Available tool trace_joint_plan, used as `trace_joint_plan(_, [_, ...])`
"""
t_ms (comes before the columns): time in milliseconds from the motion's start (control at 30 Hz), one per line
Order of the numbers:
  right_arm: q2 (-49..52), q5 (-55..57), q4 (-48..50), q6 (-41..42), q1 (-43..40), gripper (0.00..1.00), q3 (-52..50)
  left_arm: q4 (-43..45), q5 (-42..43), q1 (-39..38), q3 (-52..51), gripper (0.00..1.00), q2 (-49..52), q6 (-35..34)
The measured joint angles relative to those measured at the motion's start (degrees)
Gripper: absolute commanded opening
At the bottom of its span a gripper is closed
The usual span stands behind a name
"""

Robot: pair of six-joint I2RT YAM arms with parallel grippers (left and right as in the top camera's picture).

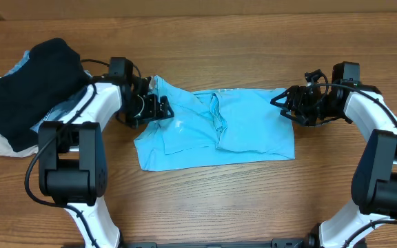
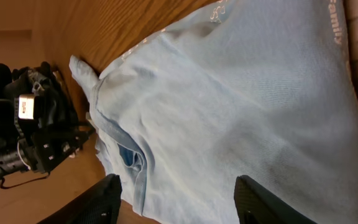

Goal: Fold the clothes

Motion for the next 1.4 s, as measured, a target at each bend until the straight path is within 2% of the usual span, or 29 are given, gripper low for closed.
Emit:
trace_joint_plan(67, [0.0, 0.0, 0.0, -0.1, 0.0, 0.62, 0.0, 0.5, 0.7, -0.3, -0.5, 0.63, -0.1, 0.2])
trace_joint_plan(100, [0.0, 0.0, 0.0, -0.1, 0.0, 0.61, 0.0, 0.8, 0.9, -0.2, -0.8, 0.47, -0.1, 0.6])
trace_joint_plan(133, [0.0, 0.0, 0.0, -0.1, 0.0, 0.61, 0.0, 0.7, 1.1, -0.3, -1.1, 0.35, 0.0, 0.6])
trace_joint_plan(233, [0.0, 0.0, -0.1, -0.3, 0.0, 0.61, 0.0, -0.4, 1.9, -0.5, -2.0, 0.04, 0.8, 0.5])
trace_joint_plan(400, [0.0, 0.0, -0.2, -0.3, 0.0, 0.60, 0.0, -3.3, 2.8, -0.6, -2.4, 0.04, 1.5, 0.4])
trace_joint_plan(600, [0.0, 0.0, -0.6, -0.3, -0.8, 0.59, 0.0, -17.5, -1.9, 3.2, 0.0, 0.04, 1.1, -0.1])
trace_joint_plan(767, [0.0, 0.0, -0.7, -0.3, -1.1, 0.59, 0.0, -26.6, -9.5, 8.9, 9.5, 0.04, -6.2, -1.2])
trace_joint_plan(933, [0.0, 0.0, -0.6, -0.3, -1.1, 0.60, 0.0, -33.0, -14.6, 6.8, 21.5, 0.04, -10.3, -3.8])
trace_joint_plan(1100, [0.0, 0.0, -1.0, -0.3, -1.1, 0.59, 0.0, -32.0, -21.7, -6.7, 24.6, 0.04, -10.4, -11.4])
trace_joint_plan(1300, [0.0, 0.0, -1.2, -0.3, -1.1, 0.59, 0.0, -25.0, -28.4, -27.3, 24.7, 0.04, -5.4, -21.1])
trace_joint_plan(1333, [0.0, 0.0, -1.2, -0.3, -1.1, 0.59, 0.0, -24.2, -29.0, -29.7, 24.7, 0.07, -3.6, -22.4])
trace_joint_plan(1367, [0.0, 0.0, -1.2, -0.3, -1.1, 0.59, 0.0, -23.3, -29.5, -31.9, 24.7, 0.22, -1.5, -23.5])
trace_joint_plan(1400, [0.0, 0.0, -1.2, -0.3, -1.1, 0.59, 0.0, -22.8, -30.0, -33.8, 24.7, 0.31, 0.6, -24.6])
